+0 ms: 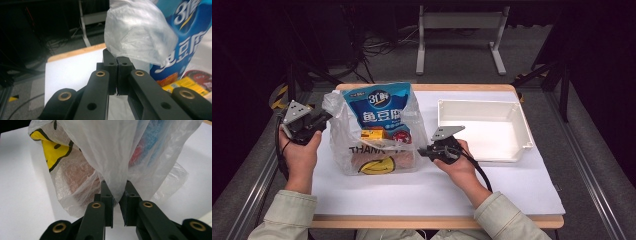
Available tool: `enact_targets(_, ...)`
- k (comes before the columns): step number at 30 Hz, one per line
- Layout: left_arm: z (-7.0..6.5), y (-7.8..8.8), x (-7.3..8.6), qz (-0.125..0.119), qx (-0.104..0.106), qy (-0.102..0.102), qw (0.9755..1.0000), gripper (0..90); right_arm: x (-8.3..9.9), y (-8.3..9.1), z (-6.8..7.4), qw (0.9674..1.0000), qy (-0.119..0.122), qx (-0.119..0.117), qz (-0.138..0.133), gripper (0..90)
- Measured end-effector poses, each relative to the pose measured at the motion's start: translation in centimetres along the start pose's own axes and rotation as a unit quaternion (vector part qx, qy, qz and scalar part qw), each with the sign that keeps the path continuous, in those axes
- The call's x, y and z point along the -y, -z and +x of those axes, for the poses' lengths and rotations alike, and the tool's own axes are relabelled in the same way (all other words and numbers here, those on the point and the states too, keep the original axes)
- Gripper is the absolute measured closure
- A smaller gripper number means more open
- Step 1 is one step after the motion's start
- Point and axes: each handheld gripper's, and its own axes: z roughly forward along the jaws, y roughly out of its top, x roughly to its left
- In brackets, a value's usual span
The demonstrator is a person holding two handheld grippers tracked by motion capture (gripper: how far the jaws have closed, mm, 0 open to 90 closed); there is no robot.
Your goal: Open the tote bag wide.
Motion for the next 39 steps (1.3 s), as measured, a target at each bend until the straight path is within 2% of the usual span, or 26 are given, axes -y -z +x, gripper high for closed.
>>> enact_targets(3,0.2,-0.2,0.3,0.01,-0.002,0.0,0.9999,88.6,0.1,-0.1,0.0,1.0,0.0,-0.001,0.002,82.0)
enact_targets(10,0.4,-0.3,0.3,0.013,-0.016,0.001,0.9998,89.3,0.1,-0.1,0.1,1.0,0.001,-0.001,0.001,83.9)
enact_targets(12,0.5,-0.2,0.3,0.011,-0.018,0.004,0.9998,89.5,0.0,-0.1,0.1,1.0,0.002,0.0,0.0,84.5)
enact_targets(15,0.5,0.0,-0.3,-0.01,-0.027,0.01,0.9995,89.5,-0.1,0.1,0.1,1.0,0.005,0.004,-0.006,88.2)
enact_targets(20,0.5,0.2,-0.9,-0.016,-0.027,0.009,0.9995,89.6,-0.3,0.2,0.1,0.9999,0.009,0.008,-0.011,89.5)
enact_targets(24,0.9,-0.5,-0.8,0.007,-0.025,0.016,0.9995,89.5,-0.3,0.1,0.1,0.9999,0.01,0.007,-0.011,89.7)
enact_targets(29,1.4,-1.7,0.5,0.039,-0.008,0.023,0.9989,89.4,-0.2,0.0,0.1,0.9999,0.008,0.007,-0.002,90.0)
enact_targets(30,1.4,-1.7,0.5,0.039,-0.008,0.023,0.9989,89.3,-0.2,0.0,0.1,0.9999,0.008,0.007,-0.002,90.0)
enact_targets(31,1.5,-2.0,0.8,0.054,-0.005,0.012,0.9984,89.3,-0.1,-0.1,0.1,0.9999,0.007,0.007,0.003,90.0)
enact_targets(35,1.4,-2.1,1.1,0.066,-0.002,0.002,0.9978,89.3,0.1,-0.3,0.1,0.9999,0.006,0.007,0.011,90.0)
enact_targets(39,1.1,-2.0,1.7,0.089,-0.001,-0.016,0.9959,89.3,0.5,-0.5,0.2,0.9998,0.004,0.005,0.021,90.0)
